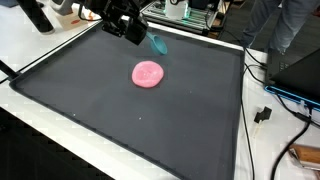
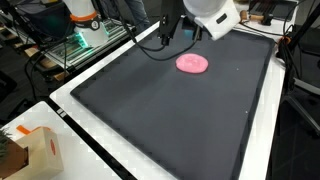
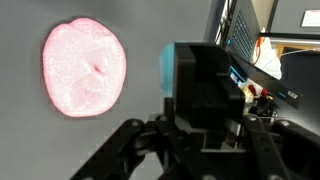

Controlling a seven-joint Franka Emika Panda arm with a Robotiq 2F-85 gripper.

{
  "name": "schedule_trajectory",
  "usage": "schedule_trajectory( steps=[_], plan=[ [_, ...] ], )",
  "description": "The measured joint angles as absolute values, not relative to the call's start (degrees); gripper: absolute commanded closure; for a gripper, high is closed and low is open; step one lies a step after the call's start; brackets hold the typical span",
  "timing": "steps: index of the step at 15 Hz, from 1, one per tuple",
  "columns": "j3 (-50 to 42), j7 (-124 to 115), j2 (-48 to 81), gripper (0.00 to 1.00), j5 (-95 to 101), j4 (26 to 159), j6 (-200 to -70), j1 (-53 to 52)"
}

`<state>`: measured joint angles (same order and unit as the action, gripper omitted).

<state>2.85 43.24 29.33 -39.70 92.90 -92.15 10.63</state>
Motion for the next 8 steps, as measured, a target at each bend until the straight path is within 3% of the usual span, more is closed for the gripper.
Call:
schedule_trajectory(
  steps=[8],
  plan=[
    [3.04, 43.87, 34.42, 0.75, -39.93, 91.75, -97.56, 10.56]
  ],
)
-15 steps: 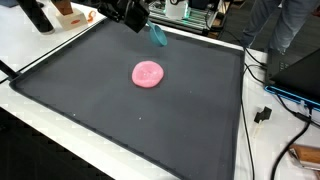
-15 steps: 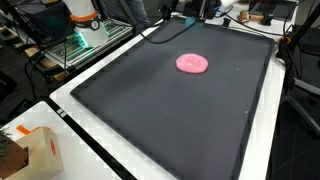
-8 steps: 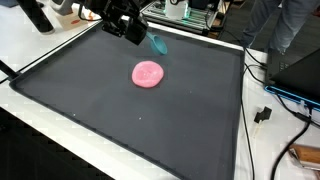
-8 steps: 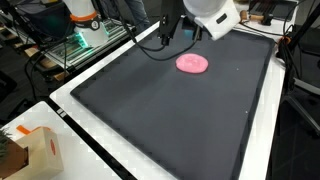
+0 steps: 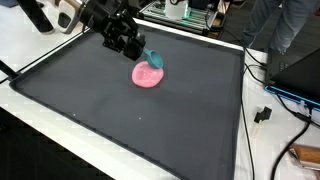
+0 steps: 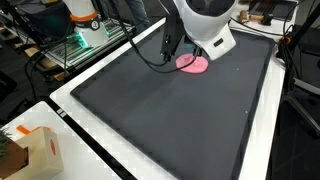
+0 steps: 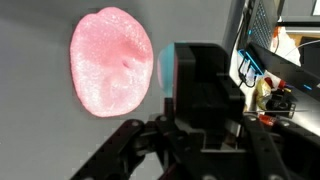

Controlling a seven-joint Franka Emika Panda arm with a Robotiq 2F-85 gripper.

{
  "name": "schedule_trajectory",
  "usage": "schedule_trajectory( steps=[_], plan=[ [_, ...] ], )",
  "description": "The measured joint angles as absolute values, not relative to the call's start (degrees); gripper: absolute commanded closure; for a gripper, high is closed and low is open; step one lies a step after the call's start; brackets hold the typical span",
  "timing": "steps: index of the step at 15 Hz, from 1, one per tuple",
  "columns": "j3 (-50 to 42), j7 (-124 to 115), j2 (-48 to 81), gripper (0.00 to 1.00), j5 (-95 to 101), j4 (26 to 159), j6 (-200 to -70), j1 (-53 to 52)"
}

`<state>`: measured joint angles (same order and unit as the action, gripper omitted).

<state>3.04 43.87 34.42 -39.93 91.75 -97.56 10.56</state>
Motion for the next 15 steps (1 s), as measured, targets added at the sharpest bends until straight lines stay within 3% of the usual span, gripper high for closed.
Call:
schedule_trajectory(
  steps=[15],
  plan=[
    [4.15, 43.85, 40.94, 0.75, -37.79, 86.16, -100.79, 10.25]
  ],
)
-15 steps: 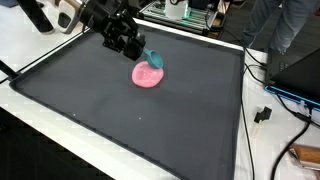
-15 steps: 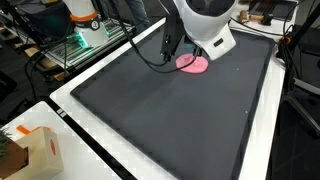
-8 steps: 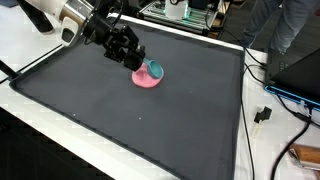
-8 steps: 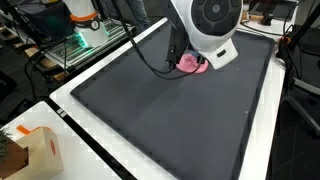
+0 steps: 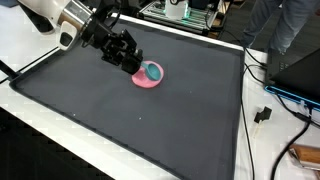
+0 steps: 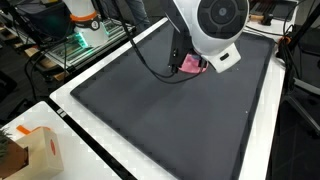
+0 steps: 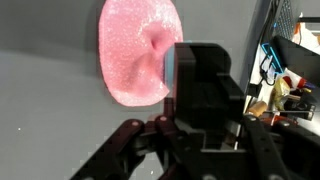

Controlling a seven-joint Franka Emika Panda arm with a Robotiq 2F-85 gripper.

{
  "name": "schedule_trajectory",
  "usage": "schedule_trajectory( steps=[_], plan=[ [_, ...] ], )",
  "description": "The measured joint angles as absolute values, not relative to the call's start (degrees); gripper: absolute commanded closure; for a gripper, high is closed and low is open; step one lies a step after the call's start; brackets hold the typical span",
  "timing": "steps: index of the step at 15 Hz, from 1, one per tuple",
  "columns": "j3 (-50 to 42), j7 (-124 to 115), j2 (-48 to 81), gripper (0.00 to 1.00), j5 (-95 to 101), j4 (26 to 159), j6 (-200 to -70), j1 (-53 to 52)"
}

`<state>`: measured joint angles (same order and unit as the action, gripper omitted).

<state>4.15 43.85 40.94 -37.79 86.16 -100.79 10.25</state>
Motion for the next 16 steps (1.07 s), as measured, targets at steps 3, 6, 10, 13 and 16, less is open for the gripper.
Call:
schedule_trajectory(
  steps=[3, 6, 10, 13, 16],
  plan=[
    [4.16, 43.2, 40.99, 0.75, -35.62, 85.46, -100.95, 9.82],
    [4.17, 41.99, 40.99, 0.75, -33.68, 84.96, -101.28, 9.4],
    [4.23, 39.79, 41.28, 0.75, -32.96, 84.38, -101.28, 9.37],
    [4.49, 38.61, 42.55, 0.75, -34.17, 83.31, -99.9, 10.52],
    [4.65, 38.31, 44.38, 0.75, -35.77, 81.83, -98.19, 11.95]
  ],
)
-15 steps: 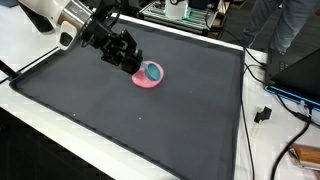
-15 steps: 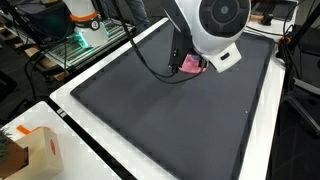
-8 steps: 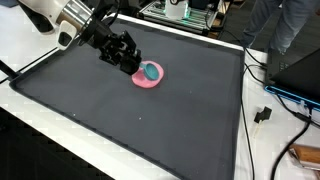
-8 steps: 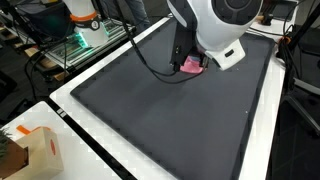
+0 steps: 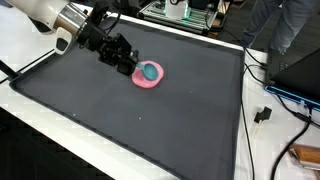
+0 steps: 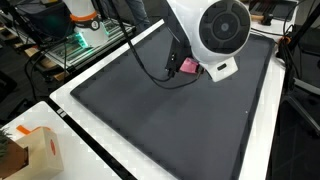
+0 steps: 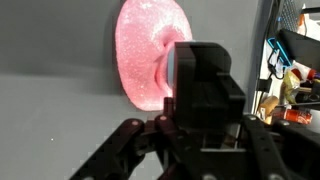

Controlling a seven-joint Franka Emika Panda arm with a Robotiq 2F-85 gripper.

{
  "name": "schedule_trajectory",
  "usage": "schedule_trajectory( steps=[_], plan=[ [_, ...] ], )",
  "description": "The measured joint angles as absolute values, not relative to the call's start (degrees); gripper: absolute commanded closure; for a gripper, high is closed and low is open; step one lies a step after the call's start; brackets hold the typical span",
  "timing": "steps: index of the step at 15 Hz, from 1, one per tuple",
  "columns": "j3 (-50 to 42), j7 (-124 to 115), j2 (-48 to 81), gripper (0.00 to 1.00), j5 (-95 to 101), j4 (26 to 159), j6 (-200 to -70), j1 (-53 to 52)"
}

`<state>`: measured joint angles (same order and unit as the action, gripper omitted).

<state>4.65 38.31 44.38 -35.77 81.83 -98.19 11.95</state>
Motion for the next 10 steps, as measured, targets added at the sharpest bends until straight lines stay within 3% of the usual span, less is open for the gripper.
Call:
schedule_trajectory(
  steps=[10],
  plan=[
    [4.62, 36.56, 47.06, 0.75, -36.09, 78.64, -95.8, 12.91]
  ],
)
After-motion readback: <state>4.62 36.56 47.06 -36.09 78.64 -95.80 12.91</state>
